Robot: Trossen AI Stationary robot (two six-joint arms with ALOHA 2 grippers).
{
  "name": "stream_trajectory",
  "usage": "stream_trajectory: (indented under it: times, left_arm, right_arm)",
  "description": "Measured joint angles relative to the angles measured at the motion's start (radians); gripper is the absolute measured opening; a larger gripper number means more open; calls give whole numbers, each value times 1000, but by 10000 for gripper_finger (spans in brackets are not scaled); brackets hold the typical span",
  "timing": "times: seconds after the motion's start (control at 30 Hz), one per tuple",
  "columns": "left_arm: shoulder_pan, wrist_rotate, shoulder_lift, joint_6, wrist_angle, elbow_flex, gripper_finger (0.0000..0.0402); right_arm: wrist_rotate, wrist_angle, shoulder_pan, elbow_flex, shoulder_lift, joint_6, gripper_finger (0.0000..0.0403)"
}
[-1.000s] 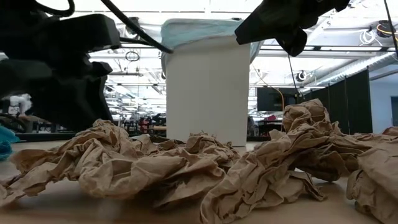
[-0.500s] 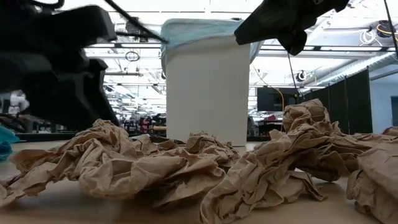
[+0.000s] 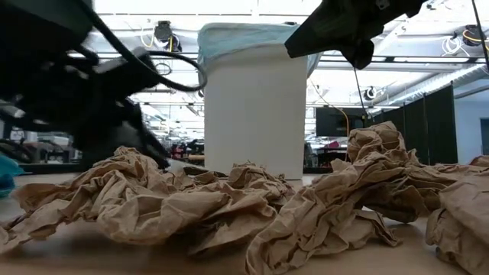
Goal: Place trash/remove bag and relplace
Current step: Put the white paper into the white trash bin
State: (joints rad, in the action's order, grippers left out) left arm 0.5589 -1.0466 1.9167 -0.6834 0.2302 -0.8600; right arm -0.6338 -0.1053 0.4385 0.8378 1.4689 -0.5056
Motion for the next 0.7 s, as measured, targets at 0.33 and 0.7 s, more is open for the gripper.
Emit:
stream_trajectory:
  times: [0.33, 0.7]
  left_arm:
    - [-10, 87, -114, 72, 20, 4, 3]
    - [88, -2, -475, 285, 16, -26, 1]
  right_arm:
    - [-12, 0, 0, 0, 0, 4, 73]
    - [-19, 2, 2, 0, 0, 12, 73]
